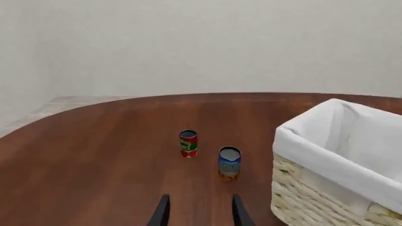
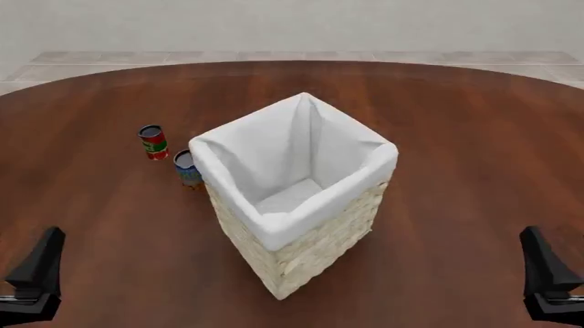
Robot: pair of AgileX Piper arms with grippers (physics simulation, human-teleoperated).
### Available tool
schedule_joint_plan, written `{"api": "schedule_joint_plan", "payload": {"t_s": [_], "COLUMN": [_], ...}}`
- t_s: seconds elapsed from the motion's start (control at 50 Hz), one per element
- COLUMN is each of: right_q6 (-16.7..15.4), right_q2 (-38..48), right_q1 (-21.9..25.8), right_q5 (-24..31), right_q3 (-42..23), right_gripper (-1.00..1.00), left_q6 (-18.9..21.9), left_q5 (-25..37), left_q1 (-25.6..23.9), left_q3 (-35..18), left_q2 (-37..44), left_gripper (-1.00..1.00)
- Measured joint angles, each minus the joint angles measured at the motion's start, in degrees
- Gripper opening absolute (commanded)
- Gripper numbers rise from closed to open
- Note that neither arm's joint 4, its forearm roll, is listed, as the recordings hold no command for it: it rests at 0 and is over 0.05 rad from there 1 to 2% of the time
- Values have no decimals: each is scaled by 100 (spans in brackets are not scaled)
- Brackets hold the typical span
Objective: Pick up the tomato sauce, and put it in the basket.
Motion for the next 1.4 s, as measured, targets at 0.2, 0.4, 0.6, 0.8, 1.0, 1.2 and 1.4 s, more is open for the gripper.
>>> {"api": "schedule_joint_plan", "payload": {"t_s": [0.2, 0.4, 0.6, 0.8, 1.0, 1.2, 1.4], "right_q6": [-23, -28, -29, -28, -28, -28, -28], "right_q2": [0, 1, 1, 1, 2, 4, 3], "right_q1": [34, 47, 52, 55, 55, 56, 55], "right_q5": [4, 4, 12, 26, 38, 40, 43], "right_q3": [-18, -21, -30, -43, -56, -59, -62], "right_gripper": [100, 100, 100, 100, 100, 100, 100], "left_q6": [23, 22, 103, 78, -135, -243, -348], "left_q5": [-46, -40, -417, -946, -1242, -1027, -672], "left_q1": [-75, -168, -497, -890, -872, -681, -524], "left_q3": [-5, -65, -599, -1240, -1911, -2747, -3556], "left_q2": [56, 87, 907, 2086, 3268, 4170, 4902], "left_gripper": [100, 100, 100, 100, 100, 100, 100]}}
